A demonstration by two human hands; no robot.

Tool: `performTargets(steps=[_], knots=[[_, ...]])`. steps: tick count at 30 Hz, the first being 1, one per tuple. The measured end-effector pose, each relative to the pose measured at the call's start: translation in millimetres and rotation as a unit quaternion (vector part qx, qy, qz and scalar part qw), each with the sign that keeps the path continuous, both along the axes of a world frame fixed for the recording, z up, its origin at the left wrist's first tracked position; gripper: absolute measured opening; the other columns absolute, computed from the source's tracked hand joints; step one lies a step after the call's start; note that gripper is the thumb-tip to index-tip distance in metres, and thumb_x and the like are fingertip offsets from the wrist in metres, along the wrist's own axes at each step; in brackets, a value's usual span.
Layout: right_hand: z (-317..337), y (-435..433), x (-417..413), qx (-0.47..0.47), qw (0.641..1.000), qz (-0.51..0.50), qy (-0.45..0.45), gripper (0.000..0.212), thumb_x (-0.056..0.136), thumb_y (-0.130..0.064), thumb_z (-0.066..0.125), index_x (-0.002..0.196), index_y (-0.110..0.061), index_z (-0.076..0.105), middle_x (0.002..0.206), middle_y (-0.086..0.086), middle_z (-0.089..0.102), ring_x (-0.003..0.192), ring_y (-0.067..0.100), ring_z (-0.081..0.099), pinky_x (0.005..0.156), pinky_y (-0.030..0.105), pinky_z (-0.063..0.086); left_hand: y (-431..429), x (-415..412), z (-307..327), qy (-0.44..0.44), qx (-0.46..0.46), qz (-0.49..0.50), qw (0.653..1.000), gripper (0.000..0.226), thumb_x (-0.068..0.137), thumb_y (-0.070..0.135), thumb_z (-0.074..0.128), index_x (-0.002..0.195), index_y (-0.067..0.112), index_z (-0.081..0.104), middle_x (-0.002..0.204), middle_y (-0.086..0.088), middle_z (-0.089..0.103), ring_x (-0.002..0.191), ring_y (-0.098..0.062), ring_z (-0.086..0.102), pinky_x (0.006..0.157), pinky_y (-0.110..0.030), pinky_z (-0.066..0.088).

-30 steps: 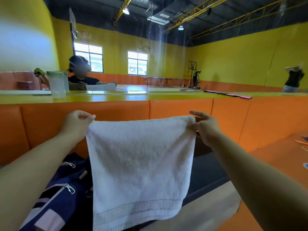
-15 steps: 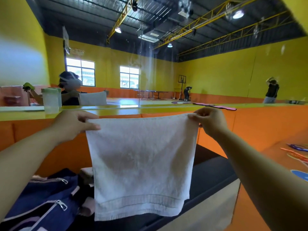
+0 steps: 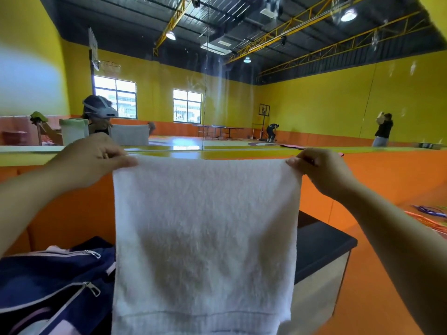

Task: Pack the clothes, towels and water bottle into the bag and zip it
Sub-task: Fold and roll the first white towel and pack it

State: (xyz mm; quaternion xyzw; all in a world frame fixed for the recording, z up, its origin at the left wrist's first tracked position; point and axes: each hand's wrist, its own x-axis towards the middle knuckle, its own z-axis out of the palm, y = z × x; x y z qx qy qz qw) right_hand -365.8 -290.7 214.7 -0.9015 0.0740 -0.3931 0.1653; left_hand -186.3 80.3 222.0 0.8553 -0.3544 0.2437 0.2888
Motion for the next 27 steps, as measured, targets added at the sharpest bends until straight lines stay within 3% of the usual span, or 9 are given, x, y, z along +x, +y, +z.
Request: performTargets(steps=[4, 6, 9, 12, 14, 16, 18, 24, 27], knots=[[-15.5, -10.6, 34.7, 0.008, 0.997, -0.05, 0.059, 0.026, 0.092, -0.034, 0.056, 0.076, -0.015, 0.062, 0.057, 0.004, 0.058, 0.046, 0.014, 0.053, 0.049, 0.026, 0.035, -10.9, 15.5, -13.2, 0.088, 0.04, 0.013, 0.995, 0.012, 0.077, 0.033, 0.07, 0.069, 0.025, 0.07, 0.073, -0.002, 0.064, 0.069, -0.018, 0.059, 0.061, -0.035, 0.044], [-26.5, -15.5, 54.4, 0.081, 0.993, -0.045, 0.079, 0.025, 0.093, -0.032, 0.057, 0.074, -0.015, 0.061, 0.054, 0.005, 0.061, 0.037, 0.006, 0.055, 0.046, 0.024, 0.041, -19.5, 27.1, -23.1, 0.14, 0.056, 0.031, 0.988, 0.011, 0.076, 0.03, 0.073, 0.074, 0.02, 0.071, 0.059, -0.005, 0.066, 0.05, -0.014, 0.06, 0.048, -0.027, 0.044], [-36.5, -24.9, 82.5, 0.23, 0.971, -0.002, 0.065, 0.021, 0.092, -0.025, 0.059, 0.08, -0.008, 0.062, 0.065, 0.011, 0.066, 0.055, 0.02, 0.066, 0.055, 0.035, 0.055, -35.3, 42.6, -30.9, 0.194, 0.029, 0.033, 0.98, 0.008, 0.076, 0.016, 0.075, 0.076, 0.018, 0.068, 0.069, -0.013, 0.07, 0.054, -0.019, 0.066, 0.044, -0.021, 0.049], [-30.9, -33.7, 99.4, 0.286, 0.957, 0.03, -0.026, 0.018, 0.092, -0.021, 0.059, 0.075, -0.017, 0.061, 0.073, 0.012, 0.068, 0.064, 0.019, 0.067, 0.062, 0.038, 0.056, -46.7, 48.8, -26.8, 0.13, -0.086, 0.044, 0.987, 0.01, 0.075, 0.011, 0.075, 0.074, 0.014, 0.066, 0.064, -0.007, 0.066, 0.05, -0.011, 0.062, 0.04, -0.009, 0.046], [-23.8, -34.7, 103.2, 0.285, 0.95, 0.053, -0.117, 0.018, 0.092, -0.019, 0.058, 0.075, -0.021, 0.062, 0.072, 0.005, 0.067, 0.061, 0.008, 0.067, 0.06, 0.034, 0.055, -49.4, 44.7, -20.6, 0.058, -0.147, 0.042, 0.987, 0.012, 0.076, 0.016, 0.074, 0.084, 0.011, 0.067, 0.067, -0.004, 0.065, 0.057, -0.011, 0.063, 0.047, -0.013, 0.051], [-22.0, -34.9, 101.3, 0.275, 0.944, 0.069, -0.17, 0.015, 0.093, -0.018, 0.058, 0.079, -0.019, 0.063, 0.073, -0.002, 0.067, 0.061, 0.002, 0.066, 0.059, 0.029, 0.054, -46.7, 39.6, -19.8, 0.014, -0.162, 0.045, 0.986, 0.019, 0.076, 0.024, 0.073, 0.09, 0.013, 0.067, 0.074, -0.004, 0.064, 0.058, -0.008, 0.063, 0.053, -0.016, 0.054], [-29.1, -36.5, 94.4, 0.26, 0.946, 0.077, -0.175, 0.017, 0.093, -0.017, 0.057, 0.078, -0.021, 0.062, 0.068, -0.008, 0.067, 0.062, 0.001, 0.066, 0.057, 0.025, 0.052, -42.3, 33.8, -26.8, 0.014, -0.169, 0.033, 0.985, 0.019, 0.073, 0.024, 0.076, 0.086, 0.014, 0.067, 0.075, -0.003, 0.064, 0.053, -0.004, 0.063, 0.049, -0.006, 0.048], [-108.9, -37.4, 54.0, 0.283, 0.956, 0.072, -0.011, 0.019, 0.091, -0.019, 0.06, 0.072, -0.02, 0.062, 0.051, -0.007, 0.064, 0.049, 0.001, 0.058, 0.058, 0.027, 0.048, -23.5, 0.0, -102.7, 0.12, -0.085, -0.034, 0.989, 0.02, 0.063, 0.008, 0.082, 0.065, 0.016, 0.064, 0.069, -0.002, 0.064, 0.063, -0.01, 0.058, 0.054, -0.012, 0.043], [-157.8, -30.5, 26.3, 0.316, 0.941, 0.074, 0.092, 0.013, 0.085, -0.025, 0.064, 0.084, -0.013, 0.068, 0.067, 0.001, 0.069, 0.064, 0.016, 0.063, 0.067, 0.035, 0.053, -10.4, -19.1, -150.8, 0.168, 0.009, -0.027, 0.985, 0.023, 0.061, 0.011, 0.085, 0.062, 0.025, 0.067, 0.071, 0.006, 0.064, 0.068, -0.008, 0.058, 0.06, -0.021, 0.043]])
